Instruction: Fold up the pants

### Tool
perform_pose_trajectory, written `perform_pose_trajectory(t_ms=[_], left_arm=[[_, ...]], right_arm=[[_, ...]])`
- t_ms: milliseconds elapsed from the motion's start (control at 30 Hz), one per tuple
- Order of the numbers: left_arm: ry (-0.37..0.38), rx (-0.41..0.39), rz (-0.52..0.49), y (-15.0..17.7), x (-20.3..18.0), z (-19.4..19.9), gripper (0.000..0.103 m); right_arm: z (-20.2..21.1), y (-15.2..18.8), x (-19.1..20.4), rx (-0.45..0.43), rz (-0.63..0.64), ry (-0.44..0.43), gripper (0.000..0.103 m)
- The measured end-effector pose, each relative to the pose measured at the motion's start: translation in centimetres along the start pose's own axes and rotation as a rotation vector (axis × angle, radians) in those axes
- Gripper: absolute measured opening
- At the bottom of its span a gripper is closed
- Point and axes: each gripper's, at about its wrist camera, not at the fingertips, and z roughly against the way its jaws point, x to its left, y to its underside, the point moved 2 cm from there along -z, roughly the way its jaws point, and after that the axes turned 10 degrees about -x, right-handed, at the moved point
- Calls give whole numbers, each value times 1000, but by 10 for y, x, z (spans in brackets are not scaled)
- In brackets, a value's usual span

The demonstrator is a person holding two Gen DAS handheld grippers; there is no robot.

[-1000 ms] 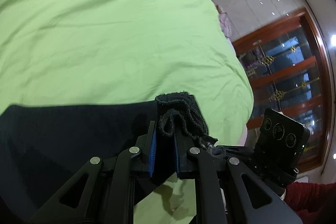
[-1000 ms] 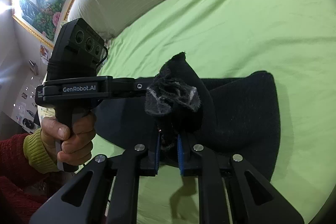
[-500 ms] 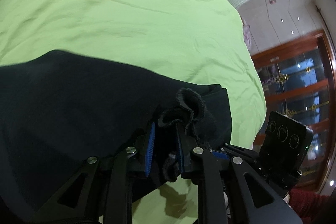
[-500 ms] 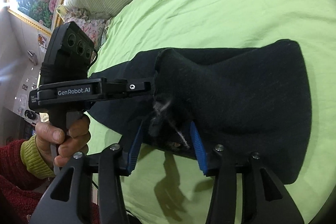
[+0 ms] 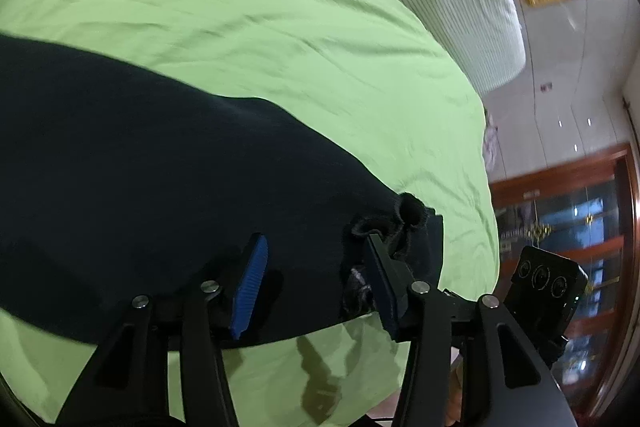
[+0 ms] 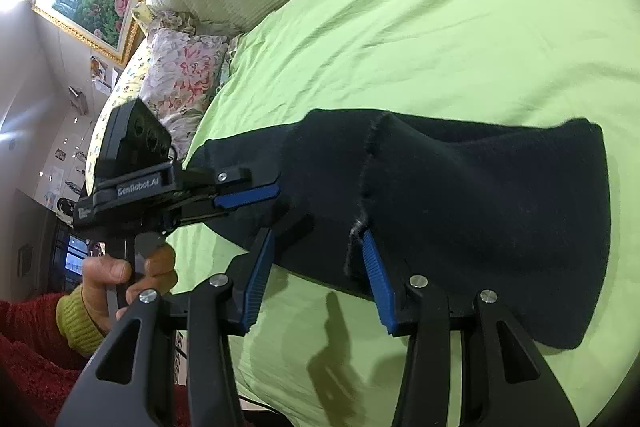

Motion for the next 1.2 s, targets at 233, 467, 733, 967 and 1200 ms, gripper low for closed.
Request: perform_pose_trajectory(t_ms=[233,467,733,967,1200], left_arm=[[-9,-65,84,0,26,32,56],[-50,-147,167,2,52,68,59],[-129,-247,325,12,103,113,64],[-181,-318,450,24,140,143,64],[-196,-353,504,14,159,146,67]], right_arm=[[-14,-7,17,39,59,-25,47],[-37,-16,39,80,125,-62,47],[-72,-29,69,137,207,-107,47],[-108,-38,95,199,287,-147,47],[-149,-59,118,255,358,-168,47]])
